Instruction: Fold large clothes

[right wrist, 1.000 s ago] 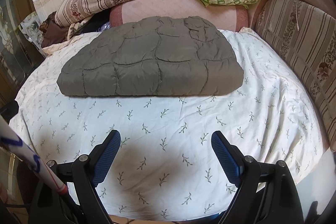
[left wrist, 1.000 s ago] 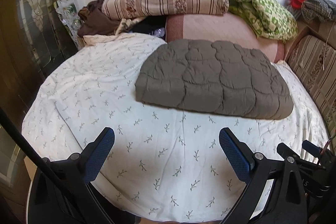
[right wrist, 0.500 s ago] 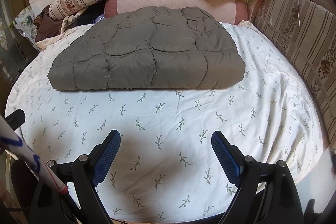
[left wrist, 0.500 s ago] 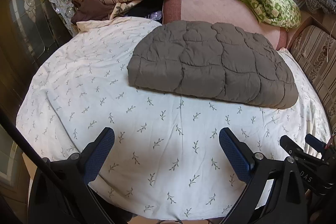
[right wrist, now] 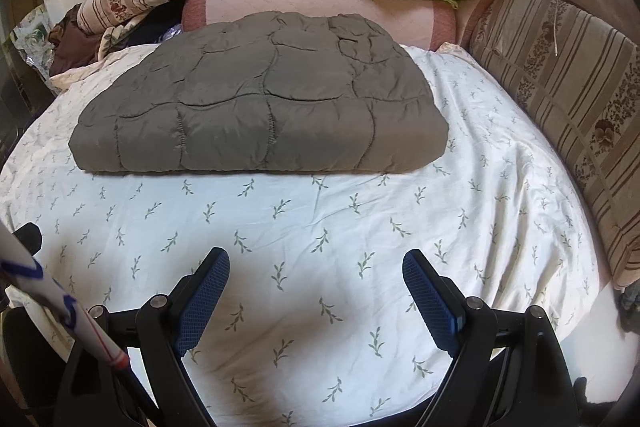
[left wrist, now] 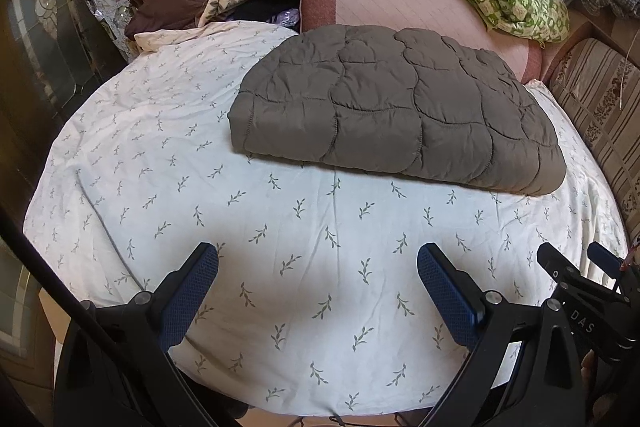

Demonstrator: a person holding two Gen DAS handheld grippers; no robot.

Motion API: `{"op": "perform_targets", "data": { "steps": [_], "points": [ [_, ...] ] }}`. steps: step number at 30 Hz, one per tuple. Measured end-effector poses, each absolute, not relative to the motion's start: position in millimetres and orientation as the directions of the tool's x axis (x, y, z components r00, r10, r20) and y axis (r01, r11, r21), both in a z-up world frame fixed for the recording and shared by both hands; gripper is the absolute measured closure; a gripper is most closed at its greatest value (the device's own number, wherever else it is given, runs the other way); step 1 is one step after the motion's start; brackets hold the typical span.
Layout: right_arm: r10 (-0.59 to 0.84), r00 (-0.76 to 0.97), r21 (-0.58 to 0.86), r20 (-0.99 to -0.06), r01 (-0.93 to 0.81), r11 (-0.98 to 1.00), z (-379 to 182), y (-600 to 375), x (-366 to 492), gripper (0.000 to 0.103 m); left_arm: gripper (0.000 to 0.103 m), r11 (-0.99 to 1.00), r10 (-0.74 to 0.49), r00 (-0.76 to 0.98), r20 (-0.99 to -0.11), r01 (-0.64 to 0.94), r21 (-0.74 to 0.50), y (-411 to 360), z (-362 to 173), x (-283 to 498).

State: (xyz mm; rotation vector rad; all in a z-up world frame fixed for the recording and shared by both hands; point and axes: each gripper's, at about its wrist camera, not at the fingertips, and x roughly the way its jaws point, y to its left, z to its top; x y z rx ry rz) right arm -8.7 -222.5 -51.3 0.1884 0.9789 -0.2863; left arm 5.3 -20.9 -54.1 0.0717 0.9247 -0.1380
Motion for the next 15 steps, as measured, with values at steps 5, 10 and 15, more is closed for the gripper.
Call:
{"op": "perform_targets", "data": {
  "steps": [5,10,15],
  "points": [
    [-0.156,0.52,0.024,-0.84,0.324,0.946,-51.9,-222.6,-8.2,0.011,0.004,0.987,-0.095,0.587,-0.804,0.158,-0.001,-22.6,-55.5,5.3],
    [-0.16,0.514,0.025,-0.843,0.334,0.942,-52.3,-224.8,-7.2,0.012,0.004,0.987,-0.098,0.578,-0.81,0.159,-0.006,-22.8,-57.7,6.1],
    [-0.163,0.508,0.026,-0.846,0.344,0.939,-53.4,-226.2,-7.6,0.011,0.004,0.988,-0.095,0.571,-0.815,0.157,-0.005,-22.9,-59.7,6.9]
  ]
}}
